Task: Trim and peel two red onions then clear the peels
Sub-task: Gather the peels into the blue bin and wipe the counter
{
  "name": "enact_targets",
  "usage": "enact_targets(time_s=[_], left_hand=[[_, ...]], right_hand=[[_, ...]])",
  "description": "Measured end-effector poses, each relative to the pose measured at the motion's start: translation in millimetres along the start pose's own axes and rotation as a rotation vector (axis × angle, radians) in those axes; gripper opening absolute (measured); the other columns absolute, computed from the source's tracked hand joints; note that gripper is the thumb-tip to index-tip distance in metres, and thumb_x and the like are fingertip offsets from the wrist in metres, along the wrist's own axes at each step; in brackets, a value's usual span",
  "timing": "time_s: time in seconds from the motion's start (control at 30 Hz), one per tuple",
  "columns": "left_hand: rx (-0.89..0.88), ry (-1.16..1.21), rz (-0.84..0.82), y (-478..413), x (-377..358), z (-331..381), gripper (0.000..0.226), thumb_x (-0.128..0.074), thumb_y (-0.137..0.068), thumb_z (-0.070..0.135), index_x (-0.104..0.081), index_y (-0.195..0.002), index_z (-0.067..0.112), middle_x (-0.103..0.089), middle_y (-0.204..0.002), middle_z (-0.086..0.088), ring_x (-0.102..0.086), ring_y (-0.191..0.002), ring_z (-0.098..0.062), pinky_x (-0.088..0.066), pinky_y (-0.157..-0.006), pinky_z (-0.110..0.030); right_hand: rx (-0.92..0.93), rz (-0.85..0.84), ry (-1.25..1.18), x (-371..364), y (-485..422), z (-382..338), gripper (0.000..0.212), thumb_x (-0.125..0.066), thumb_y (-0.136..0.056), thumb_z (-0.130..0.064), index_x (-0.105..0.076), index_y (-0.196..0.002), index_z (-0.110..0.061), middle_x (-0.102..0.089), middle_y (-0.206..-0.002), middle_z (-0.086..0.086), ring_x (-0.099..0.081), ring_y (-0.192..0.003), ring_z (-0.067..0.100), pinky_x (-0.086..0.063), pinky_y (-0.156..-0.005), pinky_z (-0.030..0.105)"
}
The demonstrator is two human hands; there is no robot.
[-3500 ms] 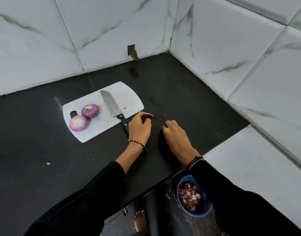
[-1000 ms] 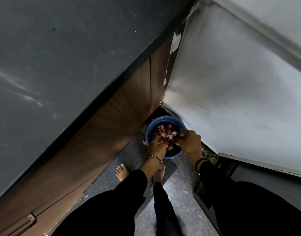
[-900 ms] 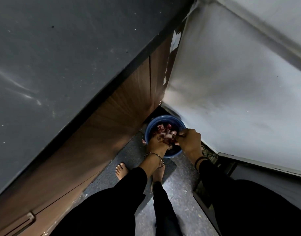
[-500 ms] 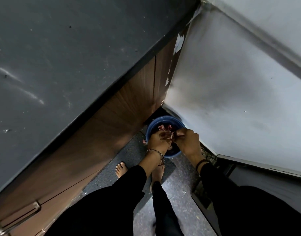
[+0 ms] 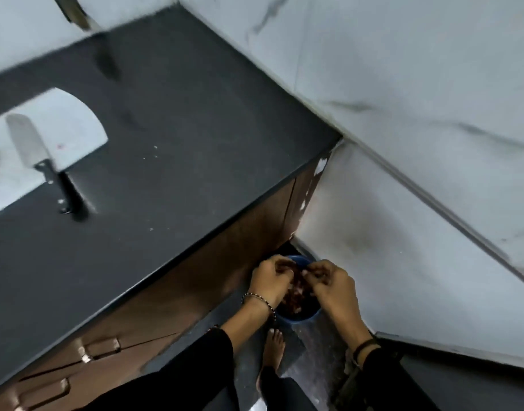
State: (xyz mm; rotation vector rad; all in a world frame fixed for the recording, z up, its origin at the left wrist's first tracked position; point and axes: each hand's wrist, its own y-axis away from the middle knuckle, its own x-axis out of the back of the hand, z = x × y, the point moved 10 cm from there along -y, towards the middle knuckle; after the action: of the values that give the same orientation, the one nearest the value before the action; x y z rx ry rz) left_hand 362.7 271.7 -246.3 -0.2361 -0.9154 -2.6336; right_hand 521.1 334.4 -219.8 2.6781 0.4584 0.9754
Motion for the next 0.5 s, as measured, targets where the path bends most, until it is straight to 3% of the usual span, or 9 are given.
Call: enact_targets(time_s=[0.07, 0.33, 0.5], left_hand=[[-0.081, -0.042, 0.038, 15.3, 21.8, 36.2, 0.021, -0.064, -0.088, 0.014, -0.068, -0.086, 0.035, -0.075, -0.097, 0.003, -0.07, -0.095, -0.016, -0.059, -0.085, -0.041], [-0.286, -0.055, 0.209, 61.2, 108.0, 122.4, 0.018, -0.06, -0.095, 0.016, -0.069, -0.108, 0.024, -0.072, -0.1, 0.004, -0.069, -0.091, -0.01, -0.061, -0.079, -0.039], [-0.341, 0.002, 0.38, 79.6, 169.4, 136.2, 0.019, -0.06, -0.094, 0.014, -0.07, -0.104, 0.027, -0.072, -0.097, 0.011, -0.067, -0.093, -0.005, -0.061, -0.081, -0.039]], right_hand=[[0.117, -0.008, 0.021, 6.0, 8.2, -34.8, 0.009, -0.072, -0.091, -0.02, -0.073, -0.1, -0.018, -0.07, -0.085, -0.013, -0.059, -0.075, -0.016, -0.043, -0.069, 0.001], [0.424, -0.053, 0.046, 13.5, 22.2, -162.0, 0.008, -0.07, -0.093, -0.034, -0.067, -0.094, -0.026, -0.065, -0.078, -0.019, -0.061, -0.077, -0.011, -0.043, -0.062, 0.005], [0.627, -0.125, 0.021, -4.3, 25.3, -238.0, 0.011, -0.072, -0.091, -0.029, -0.066, -0.094, -0.021, -0.068, -0.086, -0.012, -0.063, -0.082, -0.001, -0.05, -0.071, 0.014]])
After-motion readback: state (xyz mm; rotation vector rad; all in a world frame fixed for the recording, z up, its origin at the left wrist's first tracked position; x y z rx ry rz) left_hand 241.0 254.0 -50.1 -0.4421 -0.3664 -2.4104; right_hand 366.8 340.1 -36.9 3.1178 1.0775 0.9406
